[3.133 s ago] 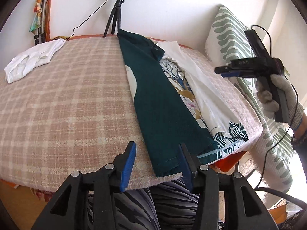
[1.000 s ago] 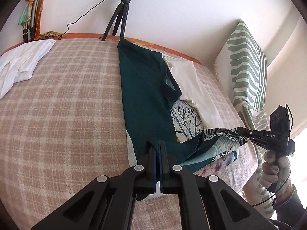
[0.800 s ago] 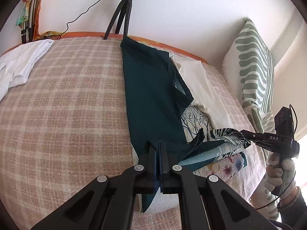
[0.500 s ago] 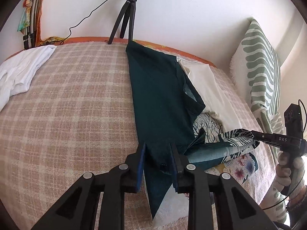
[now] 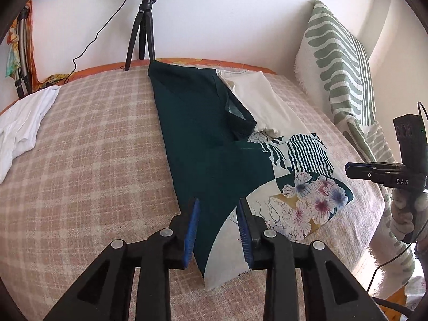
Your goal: Fold small clothes
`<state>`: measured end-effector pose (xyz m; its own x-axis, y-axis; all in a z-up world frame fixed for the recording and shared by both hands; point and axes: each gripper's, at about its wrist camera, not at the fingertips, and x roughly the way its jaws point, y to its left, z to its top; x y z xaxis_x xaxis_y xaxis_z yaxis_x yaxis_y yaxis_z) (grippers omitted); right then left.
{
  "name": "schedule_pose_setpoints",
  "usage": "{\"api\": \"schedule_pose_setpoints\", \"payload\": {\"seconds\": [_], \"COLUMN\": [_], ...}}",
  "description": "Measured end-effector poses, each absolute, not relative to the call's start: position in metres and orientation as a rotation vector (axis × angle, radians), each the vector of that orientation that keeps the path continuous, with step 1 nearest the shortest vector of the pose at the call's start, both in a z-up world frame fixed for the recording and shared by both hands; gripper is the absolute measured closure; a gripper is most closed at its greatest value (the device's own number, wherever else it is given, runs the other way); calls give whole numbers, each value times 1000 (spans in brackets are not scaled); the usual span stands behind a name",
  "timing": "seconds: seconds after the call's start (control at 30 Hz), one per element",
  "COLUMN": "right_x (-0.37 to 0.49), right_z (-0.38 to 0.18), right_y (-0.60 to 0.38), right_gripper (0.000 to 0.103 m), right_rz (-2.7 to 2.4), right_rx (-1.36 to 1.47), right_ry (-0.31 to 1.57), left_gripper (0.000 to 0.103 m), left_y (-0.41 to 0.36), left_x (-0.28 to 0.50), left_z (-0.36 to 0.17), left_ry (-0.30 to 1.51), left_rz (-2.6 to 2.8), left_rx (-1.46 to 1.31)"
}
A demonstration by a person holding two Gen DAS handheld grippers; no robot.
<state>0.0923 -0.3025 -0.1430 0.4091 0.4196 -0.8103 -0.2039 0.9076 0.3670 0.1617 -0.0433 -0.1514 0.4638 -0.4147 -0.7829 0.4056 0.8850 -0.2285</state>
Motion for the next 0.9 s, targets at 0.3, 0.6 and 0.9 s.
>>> {"api": "schedule_pose_setpoints", "payload": {"seconds": [0.3,0.6,0.9], "right_x": [124,186,281], "right_z": [-173,-150,-158], "right_y": [-307,-335,-347], "right_gripper": [77,77,77], "right_rz": [337,273,217], "right_rx": [222,224,199], "right_ry": [1143,1065,1037], "left_gripper": [75,61,61], "left_y": [-48,-38,-45], "left_x": [190,264,353], "left_z": [-171,-151,-156], "left_ry": [987,940,921], "left_rz": [-467,-439,-384], "left_rx": [14,-35,16]}}
